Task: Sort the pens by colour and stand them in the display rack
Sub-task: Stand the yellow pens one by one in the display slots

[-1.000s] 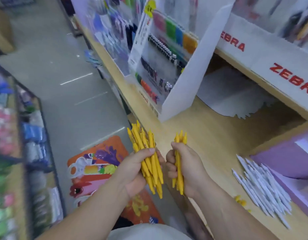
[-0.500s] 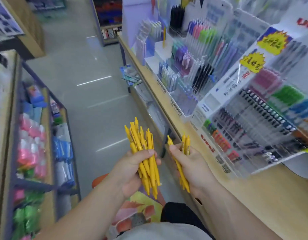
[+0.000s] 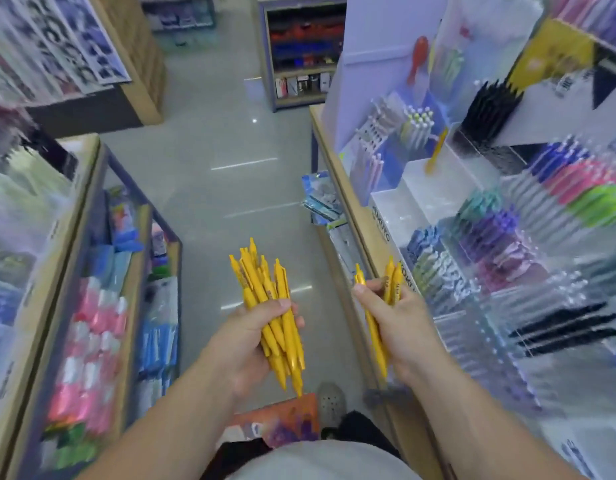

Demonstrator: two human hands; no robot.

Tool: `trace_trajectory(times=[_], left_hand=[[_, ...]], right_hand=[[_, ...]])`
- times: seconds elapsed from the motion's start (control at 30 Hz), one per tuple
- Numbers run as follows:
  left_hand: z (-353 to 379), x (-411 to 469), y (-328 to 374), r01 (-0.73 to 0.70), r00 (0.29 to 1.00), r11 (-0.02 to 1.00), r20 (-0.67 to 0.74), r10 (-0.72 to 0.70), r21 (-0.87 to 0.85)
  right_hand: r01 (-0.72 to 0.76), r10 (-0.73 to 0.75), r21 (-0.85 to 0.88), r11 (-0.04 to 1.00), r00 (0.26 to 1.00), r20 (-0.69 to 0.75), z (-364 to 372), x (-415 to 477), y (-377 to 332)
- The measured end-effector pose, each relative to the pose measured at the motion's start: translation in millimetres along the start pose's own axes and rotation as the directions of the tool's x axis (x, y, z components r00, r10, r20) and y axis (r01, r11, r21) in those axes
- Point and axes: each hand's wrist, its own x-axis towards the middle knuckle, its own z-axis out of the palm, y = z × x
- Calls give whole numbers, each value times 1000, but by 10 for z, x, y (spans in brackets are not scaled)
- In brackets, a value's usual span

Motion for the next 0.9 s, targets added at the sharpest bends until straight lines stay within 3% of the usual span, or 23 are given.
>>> trace_trajectory(times=[0.33,0.57,0.7,0.9], left_hand=[[446,1653,1315,15,996,1000,88,-14,-12],[733,2846,2089,97,949,975,277,-150,198],[929,3219,2500,161,882,930,376,-286,331],[1444,3592,2643,207,750,834,464,-471,512]], right_hand=[[-16,18,23,1000,996,-90,484,1833,-588],[-18,42,78,997,943,-330,921,2661,-832],[-32,91,128,991,867,-490,978,2733,-962],[-7,155,198,980,647,-746,808,2714,-1081]])
